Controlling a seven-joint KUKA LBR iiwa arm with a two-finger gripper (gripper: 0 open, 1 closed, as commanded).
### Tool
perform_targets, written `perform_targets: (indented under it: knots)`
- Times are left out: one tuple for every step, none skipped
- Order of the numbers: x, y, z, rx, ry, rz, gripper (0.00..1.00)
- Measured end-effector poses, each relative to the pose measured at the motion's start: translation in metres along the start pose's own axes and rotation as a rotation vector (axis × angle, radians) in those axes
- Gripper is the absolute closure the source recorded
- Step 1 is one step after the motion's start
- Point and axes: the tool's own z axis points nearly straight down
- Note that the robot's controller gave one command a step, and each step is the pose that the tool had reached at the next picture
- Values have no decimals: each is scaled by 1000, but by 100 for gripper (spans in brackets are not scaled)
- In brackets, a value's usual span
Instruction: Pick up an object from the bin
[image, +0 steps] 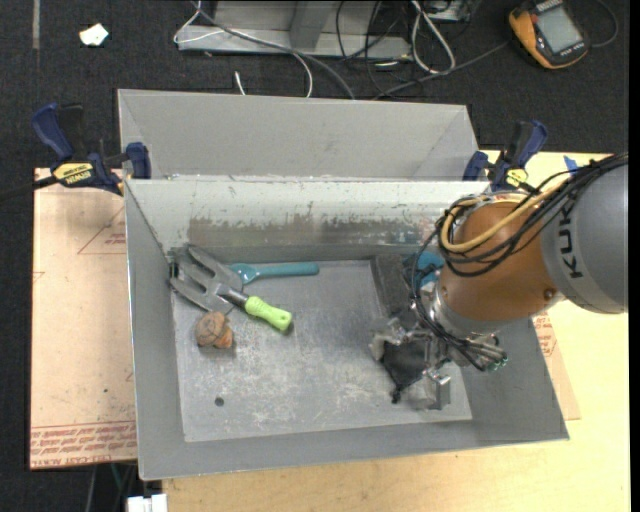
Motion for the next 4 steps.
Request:
perform_targets:
  knots:
    - [12,-22,5,0,0,-23,0]
    - [24,-31,7,-3,-1,100,100]
    - [24,-31,7,-3,-1,100,100]
    - [14,-34,-69,-6,2,44,100]
